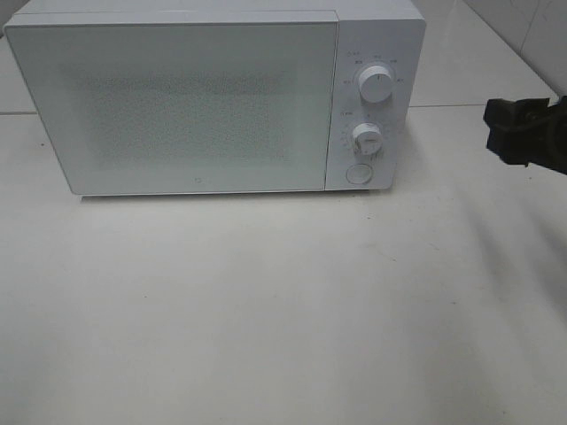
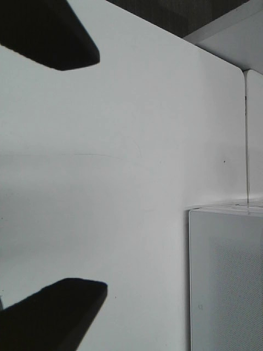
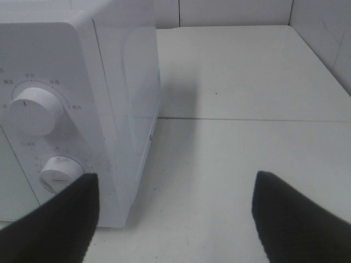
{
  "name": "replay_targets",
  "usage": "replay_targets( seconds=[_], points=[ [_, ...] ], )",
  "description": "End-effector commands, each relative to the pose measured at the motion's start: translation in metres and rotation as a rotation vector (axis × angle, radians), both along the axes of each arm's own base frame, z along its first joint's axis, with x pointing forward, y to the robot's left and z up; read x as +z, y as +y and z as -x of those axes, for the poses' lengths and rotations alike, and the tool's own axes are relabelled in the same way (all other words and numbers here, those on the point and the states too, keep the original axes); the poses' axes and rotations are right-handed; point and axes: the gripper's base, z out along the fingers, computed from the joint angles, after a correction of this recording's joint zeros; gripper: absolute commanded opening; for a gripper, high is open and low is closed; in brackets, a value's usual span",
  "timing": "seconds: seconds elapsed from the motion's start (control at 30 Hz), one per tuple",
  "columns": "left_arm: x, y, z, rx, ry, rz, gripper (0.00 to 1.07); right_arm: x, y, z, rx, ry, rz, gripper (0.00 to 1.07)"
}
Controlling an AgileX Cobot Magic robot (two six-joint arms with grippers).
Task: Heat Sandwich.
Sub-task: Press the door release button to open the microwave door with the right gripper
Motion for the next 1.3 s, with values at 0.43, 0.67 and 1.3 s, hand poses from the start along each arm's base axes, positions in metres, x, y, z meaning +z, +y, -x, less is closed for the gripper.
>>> replay_targets(
  seconds=[0.43, 0.67, 1.3],
  points=[
    [0.000, -0.001, 0.002, 0.000, -0.029, 0.009, 0.98, -0.050, 0.046, -0.011, -0.037, -0.017, 0.080, 0.75],
    [0.000, -0.001, 0.002, 0.000, -0.029, 0.009, 0.98, -0.066, 0.079, -0.011, 0.001, 0.028, 0.075, 0.75],
    [0.000, -0.001, 0.002, 0.000, -0.029, 0.009, 0.98, -0.071, 0.110, 0.002, 0.019, 0.065, 0.021, 0.75]
  ],
)
